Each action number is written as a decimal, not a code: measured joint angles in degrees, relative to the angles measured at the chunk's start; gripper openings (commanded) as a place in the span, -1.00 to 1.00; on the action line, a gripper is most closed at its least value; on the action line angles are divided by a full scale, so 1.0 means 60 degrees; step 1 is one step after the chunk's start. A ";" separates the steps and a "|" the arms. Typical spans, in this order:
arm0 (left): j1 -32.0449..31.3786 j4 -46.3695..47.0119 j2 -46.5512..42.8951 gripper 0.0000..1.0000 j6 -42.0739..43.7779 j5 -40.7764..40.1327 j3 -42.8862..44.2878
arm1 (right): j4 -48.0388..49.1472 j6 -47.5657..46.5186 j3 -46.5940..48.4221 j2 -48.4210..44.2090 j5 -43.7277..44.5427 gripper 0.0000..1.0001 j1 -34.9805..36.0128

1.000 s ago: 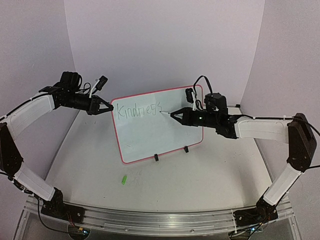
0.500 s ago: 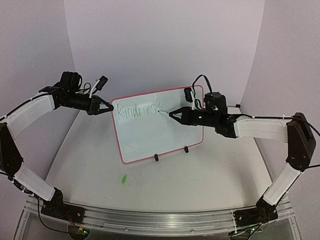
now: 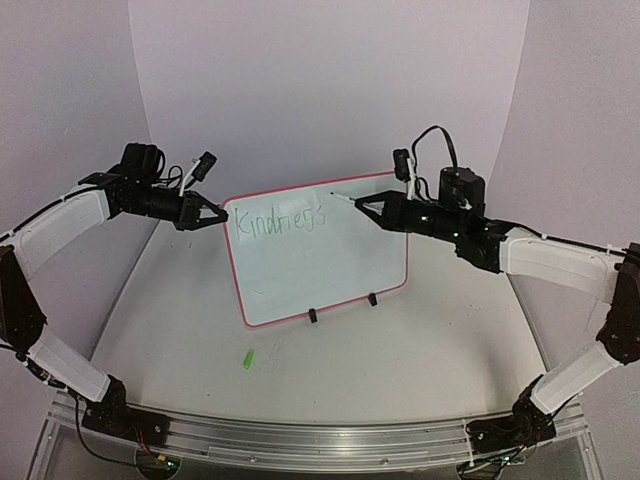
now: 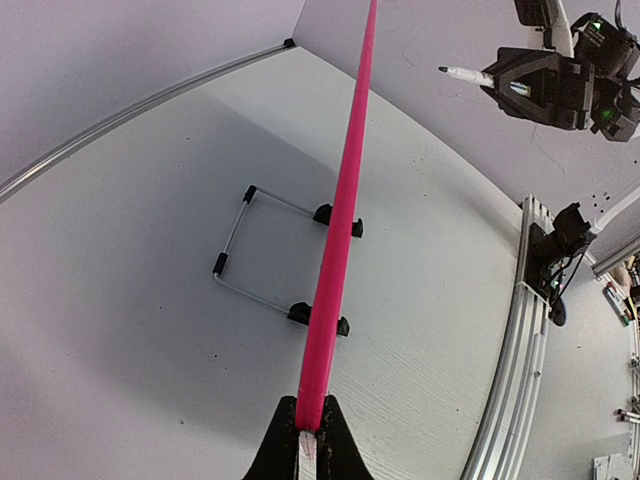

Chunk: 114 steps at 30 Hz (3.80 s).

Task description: Write a sentence on the whiteboard

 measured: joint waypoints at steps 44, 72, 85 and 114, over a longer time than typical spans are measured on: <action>-0.0074 0.0000 0.0000 -1.00 0.0015 -0.0087 0.0000 | -0.0211 -0.0216 -0.0155 0.0807 -0.0963 -1.00 -0.1297; -0.0081 0.0004 0.0000 -1.00 0.0011 -0.0091 0.0000 | -0.0133 -0.0058 -0.0591 0.0833 -0.0867 -1.00 -0.1297; -0.0125 0.0004 0.0000 -1.00 0.0029 -0.0102 0.0000 | 0.0115 -0.0032 -0.0183 0.0623 -0.1024 -1.00 -0.1297; -0.0136 0.0005 0.0003 -1.00 0.0036 -0.0149 0.0000 | 0.0245 -0.0072 -0.0509 0.0340 -0.0540 -1.00 -0.1297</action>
